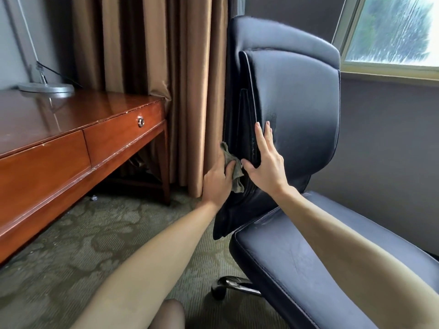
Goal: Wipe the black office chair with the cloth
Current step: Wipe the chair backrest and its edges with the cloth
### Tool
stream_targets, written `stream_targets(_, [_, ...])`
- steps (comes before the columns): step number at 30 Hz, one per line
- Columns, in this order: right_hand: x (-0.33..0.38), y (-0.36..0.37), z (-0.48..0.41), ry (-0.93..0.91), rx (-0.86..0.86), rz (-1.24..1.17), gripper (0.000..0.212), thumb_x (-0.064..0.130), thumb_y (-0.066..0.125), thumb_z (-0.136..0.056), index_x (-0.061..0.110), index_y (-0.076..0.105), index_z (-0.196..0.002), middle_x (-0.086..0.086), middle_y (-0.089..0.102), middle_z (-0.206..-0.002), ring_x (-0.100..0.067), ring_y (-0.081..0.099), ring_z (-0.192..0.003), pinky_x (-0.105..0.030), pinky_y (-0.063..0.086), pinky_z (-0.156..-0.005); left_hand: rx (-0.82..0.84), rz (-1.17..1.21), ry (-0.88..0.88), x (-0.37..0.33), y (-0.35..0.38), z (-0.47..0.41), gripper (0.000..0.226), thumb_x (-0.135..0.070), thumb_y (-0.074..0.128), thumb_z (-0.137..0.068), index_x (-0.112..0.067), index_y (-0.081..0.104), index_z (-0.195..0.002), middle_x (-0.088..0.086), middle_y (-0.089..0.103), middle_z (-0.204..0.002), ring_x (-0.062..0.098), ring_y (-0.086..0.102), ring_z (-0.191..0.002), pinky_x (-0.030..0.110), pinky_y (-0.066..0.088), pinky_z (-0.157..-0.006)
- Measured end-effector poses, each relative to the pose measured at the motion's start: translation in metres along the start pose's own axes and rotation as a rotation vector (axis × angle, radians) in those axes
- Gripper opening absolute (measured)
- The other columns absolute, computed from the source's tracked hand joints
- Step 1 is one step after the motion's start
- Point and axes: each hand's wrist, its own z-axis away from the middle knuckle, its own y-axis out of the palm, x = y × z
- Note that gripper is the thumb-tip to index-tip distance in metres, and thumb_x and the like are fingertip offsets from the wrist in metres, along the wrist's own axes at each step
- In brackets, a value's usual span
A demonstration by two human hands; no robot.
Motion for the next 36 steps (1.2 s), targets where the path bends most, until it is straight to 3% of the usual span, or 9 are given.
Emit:
stream_targets(4, [0.002, -0.003, 0.001, -0.002, 0.008, 0.002, 0.098, 0.014, 0.07, -0.081, 0.024, 0.006, -0.154, -0.009, 0.002, -0.162, -0.031, 0.016, -0.147, -0.045, 0.041, -0.104, 0.051, 0.043, -0.026, 0.005, 0.005, 0.017, 0.065, -0.033, 0.043, -0.103, -0.027, 0.006, -0.157, -0.001, 0.058, -0.136, 0.019, 0.059, -0.115, 0.021, 0.041, -0.089])
stream_targets(9, [0.002, -0.005, 0.0, 0.016, 0.02, 0.005, 0.096, 0.016, 0.069, -0.083, 0.023, 0.005, -0.154, -0.007, 0.0, -0.162, -0.024, 0.002, -0.149, -0.042, 0.035, -0.108, 0.051, 0.05, -0.022, -0.006, 0.004, 0.002, 0.063, -0.034, 0.036, -0.105, -0.03, 0.0, -0.156, -0.005, 0.036, -0.155, 0.018, 0.051, -0.126, 0.016, 0.035, -0.09])
stream_targets(15, [0.002, -0.004, 0.0, 0.015, 0.012, -0.029, 0.094, 0.009, 0.065, -0.081, 0.024, 0.007, -0.154, -0.008, 0.0, -0.162, -0.025, 0.001, -0.149, -0.046, 0.038, -0.106, 0.006, 0.082, -0.003, -0.024, 0.004, -0.025, 0.061, -0.032, 0.036, -0.105, -0.033, 0.001, -0.155, -0.008, 0.023, -0.16, 0.012, 0.038, -0.138, 0.014, 0.026, -0.101])
stream_targets(22, [0.0, -0.001, 0.001, 0.014, 0.009, -0.049, 0.093, 0.013, 0.067, -0.083, 0.024, 0.009, -0.154, -0.009, 0.0, -0.162, -0.026, 0.002, -0.149, -0.047, 0.037, -0.109, 0.05, 0.081, 0.035, -0.01, 0.004, -0.014, 0.066, -0.031, 0.04, -0.104, -0.04, -0.004, -0.153, -0.011, 0.021, -0.16, 0.008, 0.031, -0.141, 0.019, 0.024, -0.11])
stream_targets(27, [-0.002, 0.0, 0.001, 0.005, 0.01, -0.042, 0.093, 0.015, 0.068, -0.084, 0.023, 0.008, -0.154, -0.009, 0.0, -0.162, -0.026, 0.002, -0.149, -0.045, 0.036, -0.108, 0.085, 0.051, 0.074, 0.008, 0.01, 0.001, 0.064, -0.027, 0.038, -0.105, -0.027, -0.003, -0.155, -0.011, 0.01, -0.161, -0.005, 0.02, -0.14, 0.0, 0.018, -0.103])
stream_targets(29, [-0.001, 0.0, 0.0, 0.006, 0.012, -0.04, 0.091, 0.015, 0.067, -0.084, 0.023, 0.008, -0.154, -0.009, 0.0, -0.162, -0.027, 0.002, -0.149, -0.046, 0.036, -0.108, 0.112, 0.055, 0.036, 0.015, 0.012, 0.01, 0.065, -0.025, 0.039, -0.105, -0.027, -0.004, -0.154, -0.006, 0.015, -0.162, 0.0, 0.024, -0.142, 0.0, 0.018, -0.105])
stream_targets(33, [-0.005, -0.004, -0.002, -0.017, 0.015, -0.035, 0.087, 0.02, 0.067, -0.087, 0.023, 0.012, -0.154, -0.008, 0.003, -0.162, -0.025, 0.004, -0.149, -0.04, 0.035, -0.107, 0.141, 0.086, -0.035, 0.019, 0.013, 0.014, 0.065, -0.027, 0.038, -0.105, -0.033, -0.005, -0.153, -0.003, 0.031, -0.157, 0.008, 0.034, -0.14, 0.021, 0.026, -0.114])
stream_targets(36, [-0.023, -0.013, -0.001, -0.088, 0.033, -0.055, 0.077, 0.02, 0.062, -0.091, 0.023, 0.017, -0.153, -0.005, 0.007, -0.161, -0.022, 0.006, -0.149, -0.03, 0.034, -0.101, 0.167, 0.088, -0.089, 0.011, 0.012, -0.001, 0.061, -0.031, 0.035, -0.106, -0.035, -0.003, -0.154, -0.002, 0.04, -0.152, 0.012, 0.043, -0.133, 0.02, 0.031, -0.106])
